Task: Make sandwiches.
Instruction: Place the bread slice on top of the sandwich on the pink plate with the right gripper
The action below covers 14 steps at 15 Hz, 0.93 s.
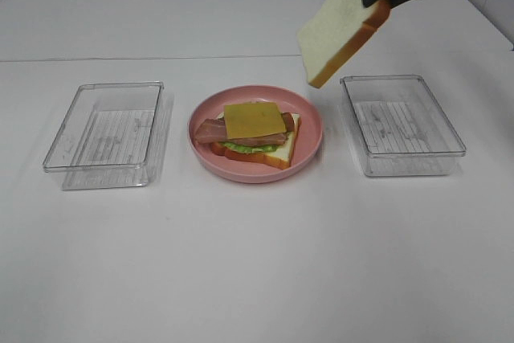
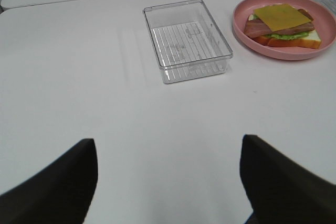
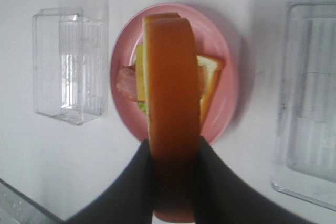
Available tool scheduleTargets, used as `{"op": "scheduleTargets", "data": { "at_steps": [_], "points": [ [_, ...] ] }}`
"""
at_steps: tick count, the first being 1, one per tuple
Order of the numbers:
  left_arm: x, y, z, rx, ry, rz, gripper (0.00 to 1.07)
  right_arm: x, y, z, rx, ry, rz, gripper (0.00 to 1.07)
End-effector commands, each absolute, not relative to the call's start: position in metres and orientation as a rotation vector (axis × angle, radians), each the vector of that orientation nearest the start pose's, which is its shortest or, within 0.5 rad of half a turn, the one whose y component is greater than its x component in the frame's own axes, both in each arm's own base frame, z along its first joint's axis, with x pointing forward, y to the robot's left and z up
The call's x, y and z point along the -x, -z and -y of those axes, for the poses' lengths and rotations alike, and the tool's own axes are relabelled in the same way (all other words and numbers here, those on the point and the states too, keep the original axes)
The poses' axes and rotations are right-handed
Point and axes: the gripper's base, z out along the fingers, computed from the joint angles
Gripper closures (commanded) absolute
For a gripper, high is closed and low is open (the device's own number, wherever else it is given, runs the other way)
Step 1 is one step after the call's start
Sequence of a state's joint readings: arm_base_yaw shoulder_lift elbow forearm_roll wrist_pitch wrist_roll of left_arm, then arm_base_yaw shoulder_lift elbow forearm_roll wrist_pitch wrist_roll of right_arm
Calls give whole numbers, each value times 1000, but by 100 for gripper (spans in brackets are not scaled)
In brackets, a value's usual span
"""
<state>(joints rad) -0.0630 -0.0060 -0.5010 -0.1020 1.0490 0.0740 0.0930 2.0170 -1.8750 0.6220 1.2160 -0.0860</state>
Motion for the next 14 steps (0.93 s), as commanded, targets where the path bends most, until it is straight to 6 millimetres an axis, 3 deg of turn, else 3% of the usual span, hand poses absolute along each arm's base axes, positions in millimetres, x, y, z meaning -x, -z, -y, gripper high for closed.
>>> {"op": "scheduleTargets", "data": {
  "at_steps": [1,3,6,11,14],
  "points": [
    [9,-279,8,-138,121,-1989,34,-428,-290,-116,136,-940,-2735,107],
    [9,-279,8,-138,121,-1989,34,-430,-271,-148,159,-1055,-2746,107],
    [9,-279,8,-138,121,-1989,34,-436,-244,-168,123,-1211,-2769,107],
    [9,-279,8,-138,121,-1989,34,-444,-210,-175,-38,-1319,-2766,107],
    [9,-279,8,-138,121,-1989,34,-433,-171,-176,-180,-1426,-2709,107]
  ]
}}
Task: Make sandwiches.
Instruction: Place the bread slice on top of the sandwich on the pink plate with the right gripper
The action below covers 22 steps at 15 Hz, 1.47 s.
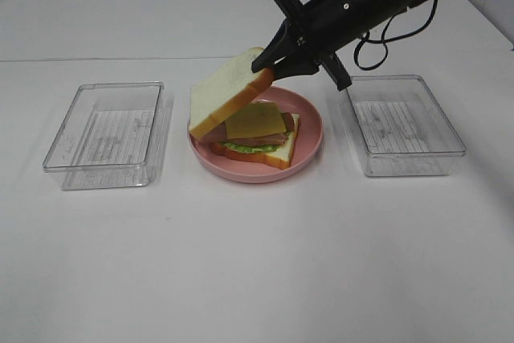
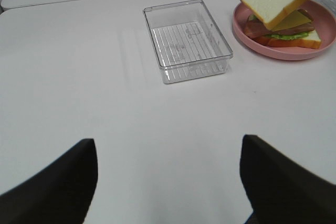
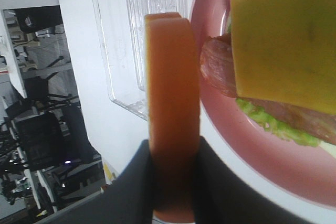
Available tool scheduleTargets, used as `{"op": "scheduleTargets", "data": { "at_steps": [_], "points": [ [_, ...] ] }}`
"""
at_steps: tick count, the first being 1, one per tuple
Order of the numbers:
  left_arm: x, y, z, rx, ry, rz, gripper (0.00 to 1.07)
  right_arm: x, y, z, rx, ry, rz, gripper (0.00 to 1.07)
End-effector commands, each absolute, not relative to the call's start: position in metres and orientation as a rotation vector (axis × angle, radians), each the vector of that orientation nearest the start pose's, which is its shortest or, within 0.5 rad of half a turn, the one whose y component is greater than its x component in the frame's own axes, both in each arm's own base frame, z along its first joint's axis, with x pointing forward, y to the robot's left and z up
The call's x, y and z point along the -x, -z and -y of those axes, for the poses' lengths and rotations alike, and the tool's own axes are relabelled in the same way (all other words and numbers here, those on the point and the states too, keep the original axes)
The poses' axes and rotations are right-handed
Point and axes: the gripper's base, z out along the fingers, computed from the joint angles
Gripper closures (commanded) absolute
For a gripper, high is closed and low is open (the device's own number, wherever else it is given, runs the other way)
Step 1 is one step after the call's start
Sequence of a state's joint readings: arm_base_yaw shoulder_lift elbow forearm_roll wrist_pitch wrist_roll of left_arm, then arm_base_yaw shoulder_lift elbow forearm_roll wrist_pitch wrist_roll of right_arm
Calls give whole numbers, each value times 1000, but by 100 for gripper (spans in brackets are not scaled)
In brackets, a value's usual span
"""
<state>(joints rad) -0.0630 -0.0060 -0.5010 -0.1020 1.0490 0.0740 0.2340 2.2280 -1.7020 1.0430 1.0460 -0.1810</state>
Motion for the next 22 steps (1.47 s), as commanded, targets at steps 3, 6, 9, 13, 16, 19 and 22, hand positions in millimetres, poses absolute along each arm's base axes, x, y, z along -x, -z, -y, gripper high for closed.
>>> {"op": "scheduleTargets", "data": {
  "at_steps": [3,6,9,13,16,19,22],
  "points": [
    [9,-279,8,-138,121,-1989,34,-429,-153,-173,-253,-1433,-2659,107],
    [9,-279,8,-138,121,-1989,34,-430,-151,-169,-260,-1404,-2661,107],
    [9,-279,8,-138,121,-1989,34,-431,-150,-161,-286,-1391,-2688,107],
    [9,-279,8,-138,121,-1989,34,-429,-148,-159,-271,-1368,-2716,107],
    [9,-279,8,-138,121,-1989,34,-430,-147,-158,-271,-1348,-2714,107],
    [9,-279,8,-138,121,-1989,34,-428,-143,-155,-262,-1279,-2769,107],
    [9,-279,8,-138,121,-1989,34,-427,-141,-154,-241,-1241,-2793,96]
  ]
}}
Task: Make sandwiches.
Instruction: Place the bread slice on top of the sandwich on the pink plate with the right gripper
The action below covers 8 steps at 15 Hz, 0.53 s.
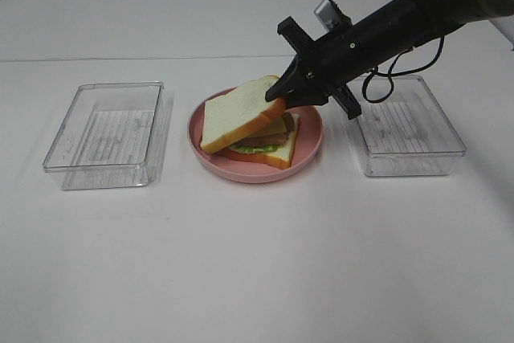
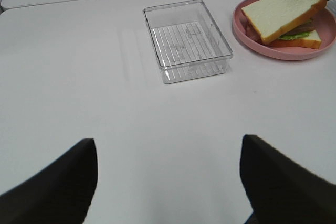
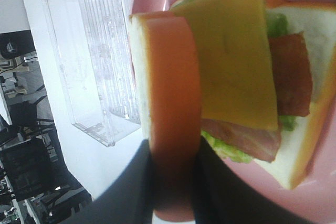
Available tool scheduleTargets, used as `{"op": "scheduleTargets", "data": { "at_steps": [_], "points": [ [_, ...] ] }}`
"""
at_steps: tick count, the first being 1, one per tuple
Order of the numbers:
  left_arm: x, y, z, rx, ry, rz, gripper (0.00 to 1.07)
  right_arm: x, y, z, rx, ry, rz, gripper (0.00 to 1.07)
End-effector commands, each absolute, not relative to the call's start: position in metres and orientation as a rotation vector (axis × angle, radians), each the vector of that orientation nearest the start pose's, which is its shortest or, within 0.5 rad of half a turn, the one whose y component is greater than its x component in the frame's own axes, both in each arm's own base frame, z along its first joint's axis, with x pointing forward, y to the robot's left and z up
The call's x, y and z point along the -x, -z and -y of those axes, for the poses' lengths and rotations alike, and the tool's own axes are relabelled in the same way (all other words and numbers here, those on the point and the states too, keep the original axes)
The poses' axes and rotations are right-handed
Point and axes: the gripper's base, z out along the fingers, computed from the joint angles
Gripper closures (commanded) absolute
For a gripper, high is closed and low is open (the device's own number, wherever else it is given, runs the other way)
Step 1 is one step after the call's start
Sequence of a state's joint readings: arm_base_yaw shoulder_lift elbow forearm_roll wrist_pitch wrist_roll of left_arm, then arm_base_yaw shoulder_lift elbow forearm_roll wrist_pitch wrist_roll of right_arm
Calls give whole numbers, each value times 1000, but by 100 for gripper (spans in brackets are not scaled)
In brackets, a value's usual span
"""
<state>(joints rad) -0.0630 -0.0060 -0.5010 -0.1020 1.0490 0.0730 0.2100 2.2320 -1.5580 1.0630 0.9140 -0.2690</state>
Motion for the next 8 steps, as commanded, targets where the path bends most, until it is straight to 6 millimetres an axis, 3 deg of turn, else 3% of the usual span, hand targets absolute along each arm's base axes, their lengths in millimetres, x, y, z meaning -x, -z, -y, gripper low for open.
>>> {"op": "scheduleTargets", "data": {
  "at_steps": [1,3,4,5,8],
  "points": [
    [9,-279,8,-138,121,-1989,34,-427,-141,-154,-240,-1240,-2793,85],
    [9,-279,8,-138,121,-1989,34,-427,-141,-154,-239,-1240,-2793,64],
    [9,-279,8,-138,121,-1989,34,-426,-141,-153,-227,-1235,-2801,43],
    [9,-279,8,-138,121,-1989,34,-426,-143,-153,-212,-1224,-2802,33],
    [9,-279,8,-138,121,-1989,34,-424,-155,-149,-112,-1143,-2802,30]
  ]
}}
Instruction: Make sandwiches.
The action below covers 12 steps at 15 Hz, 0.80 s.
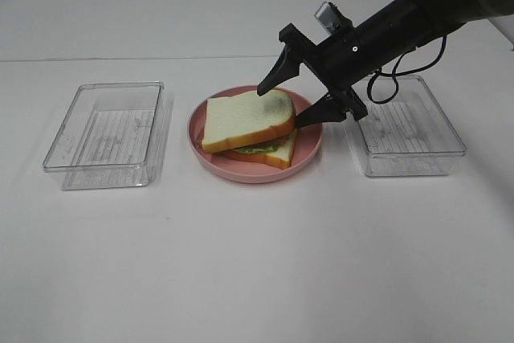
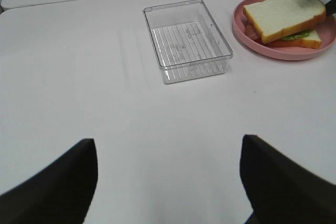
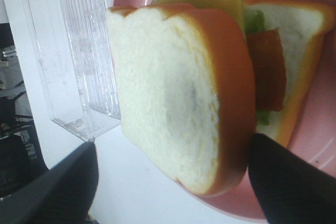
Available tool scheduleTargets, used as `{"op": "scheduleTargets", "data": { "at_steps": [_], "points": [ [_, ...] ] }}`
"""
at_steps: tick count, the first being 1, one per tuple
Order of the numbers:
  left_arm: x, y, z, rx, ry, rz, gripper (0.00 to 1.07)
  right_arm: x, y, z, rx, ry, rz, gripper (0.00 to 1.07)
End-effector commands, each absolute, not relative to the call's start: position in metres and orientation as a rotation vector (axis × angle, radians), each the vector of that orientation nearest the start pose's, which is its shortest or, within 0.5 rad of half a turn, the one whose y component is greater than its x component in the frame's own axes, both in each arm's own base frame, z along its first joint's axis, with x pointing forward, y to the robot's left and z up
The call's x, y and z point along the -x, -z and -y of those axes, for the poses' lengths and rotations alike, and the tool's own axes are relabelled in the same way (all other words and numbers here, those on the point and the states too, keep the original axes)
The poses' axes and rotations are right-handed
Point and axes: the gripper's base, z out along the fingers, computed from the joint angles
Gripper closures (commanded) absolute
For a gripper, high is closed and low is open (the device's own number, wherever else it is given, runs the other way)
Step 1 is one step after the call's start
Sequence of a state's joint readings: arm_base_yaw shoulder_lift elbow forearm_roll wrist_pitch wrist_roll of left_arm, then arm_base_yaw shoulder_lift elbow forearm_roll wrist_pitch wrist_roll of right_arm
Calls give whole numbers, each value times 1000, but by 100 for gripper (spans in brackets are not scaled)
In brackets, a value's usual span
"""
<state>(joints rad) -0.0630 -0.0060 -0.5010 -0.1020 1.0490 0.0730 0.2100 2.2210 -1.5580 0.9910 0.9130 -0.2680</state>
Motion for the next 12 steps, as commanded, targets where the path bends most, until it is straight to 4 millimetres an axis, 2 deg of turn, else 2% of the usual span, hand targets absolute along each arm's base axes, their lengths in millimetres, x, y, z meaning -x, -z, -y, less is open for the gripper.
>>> {"op": "scheduleTargets", "data": {
  "at_steps": [1,4,7,8,9,10,11,12],
  "points": [
    [9,-279,8,-138,121,-1989,34,-422,-163,-147,-72,-1095,-2805,30],
    [9,-279,8,-138,121,-1989,34,-415,-185,-136,-17,-903,-2845,30],
    [9,-279,8,-138,121,-1989,34,-393,-234,-120,210,-647,-2869,30],
    [9,-279,8,-138,121,-1989,34,-389,-243,-118,233,-624,-2860,30],
    [9,-279,8,-138,121,-1989,34,-381,-261,-113,279,-566,-2840,30],
    [9,-279,8,-138,121,-1989,34,-368,-288,-106,301,-499,-2790,31],
    [9,-279,8,-138,121,-1989,34,-363,-297,-104,302,-480,-2773,31],
    [9,-279,8,-139,121,-1989,34,-350,-316,-99,306,-447,-2734,31]
  ]
}}
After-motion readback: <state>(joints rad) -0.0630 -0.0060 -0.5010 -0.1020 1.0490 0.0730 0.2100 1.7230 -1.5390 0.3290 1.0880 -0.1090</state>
